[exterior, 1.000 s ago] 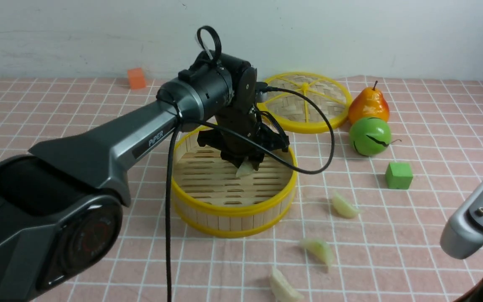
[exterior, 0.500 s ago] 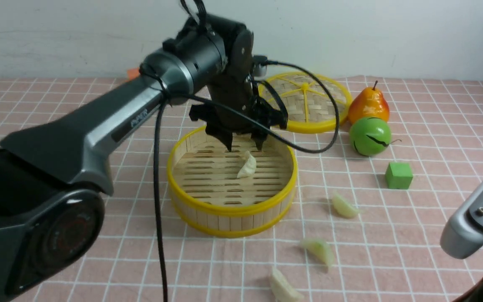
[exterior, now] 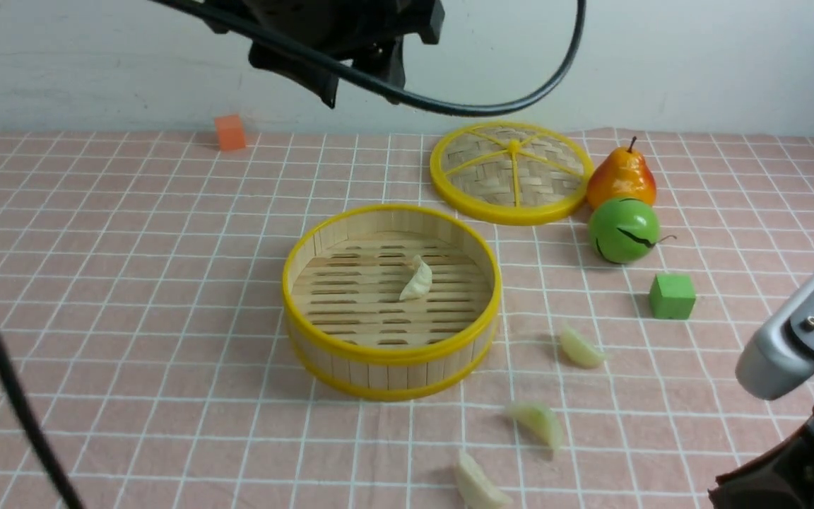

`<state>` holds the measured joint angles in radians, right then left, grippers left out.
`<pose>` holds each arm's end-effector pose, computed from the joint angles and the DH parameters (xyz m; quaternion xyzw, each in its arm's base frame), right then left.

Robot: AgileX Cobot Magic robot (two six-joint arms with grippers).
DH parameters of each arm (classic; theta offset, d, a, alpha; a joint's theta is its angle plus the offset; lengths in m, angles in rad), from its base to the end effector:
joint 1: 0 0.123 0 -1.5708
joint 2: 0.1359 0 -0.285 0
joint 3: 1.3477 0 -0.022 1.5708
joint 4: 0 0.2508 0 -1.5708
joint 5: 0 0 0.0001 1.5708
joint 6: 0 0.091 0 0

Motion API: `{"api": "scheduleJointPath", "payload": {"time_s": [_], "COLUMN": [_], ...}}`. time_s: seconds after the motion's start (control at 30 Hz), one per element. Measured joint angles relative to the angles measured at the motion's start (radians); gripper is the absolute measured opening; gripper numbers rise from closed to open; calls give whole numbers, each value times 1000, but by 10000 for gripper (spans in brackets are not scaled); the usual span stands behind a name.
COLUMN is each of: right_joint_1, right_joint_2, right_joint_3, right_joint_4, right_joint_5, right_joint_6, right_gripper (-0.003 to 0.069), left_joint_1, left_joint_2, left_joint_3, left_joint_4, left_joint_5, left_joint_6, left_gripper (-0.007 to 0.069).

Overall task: Put the dumplings into the steamer on the table with the pink tablecloth.
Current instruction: 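Reach for and grasp a dumpling lying on the table beside the steamer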

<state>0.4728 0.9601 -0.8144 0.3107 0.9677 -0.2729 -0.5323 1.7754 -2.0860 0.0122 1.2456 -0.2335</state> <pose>0.1397 0.0972 0.3095 -0.2998 0.9045 0.1721 0.2498 0.3262 -0.1909 0.4408 0.1390 0.9250 -0.1265 0.3303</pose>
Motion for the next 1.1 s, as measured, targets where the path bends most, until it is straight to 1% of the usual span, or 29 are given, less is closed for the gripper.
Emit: {"api": "scheduleJointPath", "payload": {"time_s": [0.03, 0.1, 0.13, 0.2, 0.23, 0.3, 0.33, 0.4, 0.47, 0.53, 0.57, 0.63, 0.7, 0.77, 0.8, 0.87, 0.9, 0.93, 1.0, 1.07, 1.1], "right_joint_1": [0, 0, 0, 3, 4, 22, 45, 78, 162, 220, 220, 283, 305, 319, 319, 320, 320, 320, 320, 320, 320], "right_joint_2": [4, 24, 26, 67, 71, 115, 152, 192, 282, 353, 353, 455, 514, 584, 591, 651, 701, 712, 783, 832, 854], "right_joint_3": [-2, -20, -24, -64, -72, -118, -149, -186, -255, -299, -304, -353, -383, -412, -415, -440, -459, -463, -480, -486, -487], "right_joint_4": [0, 0, 0, 7, 7, 13, 11, 6, -22, -54, -59, -114, -142, -167, -169, -187, -204, -210, -248, -281, -297], "right_joint_5": [0, 4, 4, 8, 10, 13, 16, 18, 21, 21, 21, 21, 22, 22, 22, 18, 9, 5, -43, -88, -107], "right_joint_6": [-5, -16, -17, -43, -45, -57, -59, -59, -59, -45, -45, 3, 42, 74, 74, 103, 123, 134, 181, 227, 250], "right_gripper": [71, 71, 71, 71, 71, 71, 71, 71, 71, 76, 76, 87, 103, 134, 138, 185, 240, 255, 360, 434, 459], "left_joint_1": [0, 0, 0, 0, 0, 0, 0, 0, 0, 0, 0, 0, 0, 0, 0, 0, 0, 0, 0, 0, 0], "left_joint_2": [-28, -114, -114, -240, -249, -347, -416, -484, -616, -705, -705, -825, -896, -971, -971, -1041, -1087, -1106, -1172, -1218, -1237], "left_joint_3": [30, 114, 114, 225, 234, 321, 386, 454, 588, 693, 703, 844, 917, 1002, 1010, 1077, 1131, 1143, 1217, 1263, 1285], "left_joint_4": [1, 8, 9, 14, 15, 15, 15, 15, 15, 17, 17, 17, 17, 17, 17, 17, 17, 17, 17, 17, 17], "left_joint_5": [0, 0, 0, 0, 0, 0, 0, 0, 0, 0, 0, 0, 0, -1, -1, -11, -21, -24, -42, -50, -53], "left_joint_6": [1, 1, 1, 1, 1, 1, 1, 1, 1, 1, 1, 1, 1, 1, 1, 1, 1, 1, 1, 1, 1], "left_gripper": [383, 326, 320, 240, 227, 171, 143, 114, 76, 63, 62, 60, 60, 60, 60, 60, 60, 60, 60, 60, 60]}}
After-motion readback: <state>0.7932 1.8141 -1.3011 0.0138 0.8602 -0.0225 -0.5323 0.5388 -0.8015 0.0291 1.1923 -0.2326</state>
